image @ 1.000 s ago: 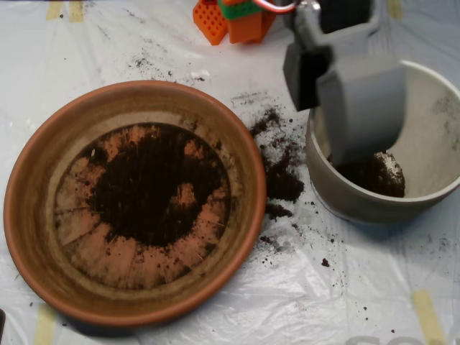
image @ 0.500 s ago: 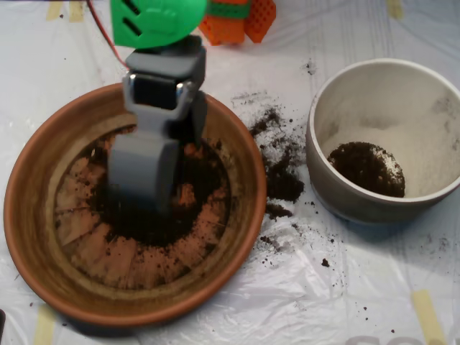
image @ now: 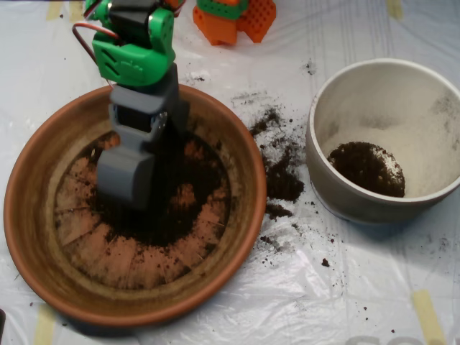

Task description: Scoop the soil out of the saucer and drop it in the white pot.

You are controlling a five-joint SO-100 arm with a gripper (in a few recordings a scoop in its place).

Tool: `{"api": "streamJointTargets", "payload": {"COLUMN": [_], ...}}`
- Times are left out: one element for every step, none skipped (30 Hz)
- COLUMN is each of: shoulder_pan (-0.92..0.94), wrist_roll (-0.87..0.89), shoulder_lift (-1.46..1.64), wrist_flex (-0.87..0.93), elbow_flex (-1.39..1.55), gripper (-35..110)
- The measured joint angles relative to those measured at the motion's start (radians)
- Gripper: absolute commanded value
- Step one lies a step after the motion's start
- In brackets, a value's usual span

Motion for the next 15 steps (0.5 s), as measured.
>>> {"api": "streamJointTargets", "payload": {"shoulder_pan": [0.0,0.002,0.002,0.002,0.002,0.002,0.002,0.005,0.006,0.006,0.005,0.003,0.002,0.002,0.003], "wrist_roll": [-0.008,-0.008,-0.012,-0.018,-0.025,-0.032,-0.031,-0.038,-0.054,-0.061,-0.067,-0.074,-0.083,-0.091,-0.095], "shoulder_lift": [-0.006,-0.017,-0.028,-0.035,-0.038,-0.038,-0.038,-0.04,-0.048,-0.054,-0.061,-0.067,-0.067,-0.067,-0.067], "wrist_flex": [-0.015,-0.025,-0.031,-0.034,-0.038,-0.051,-0.061,-0.069,-0.078,-0.083,-0.087,-0.091,-0.092,-0.094,-0.094], "elbow_flex": [0.012,0.02,0.029,0.034,0.037,0.038,0.043,0.049,0.051,0.052,0.052,0.055,0.063,0.069,0.078], "gripper": [47,47,47,47,47,48,50,50,51,51,52,54,55,56,56]}}
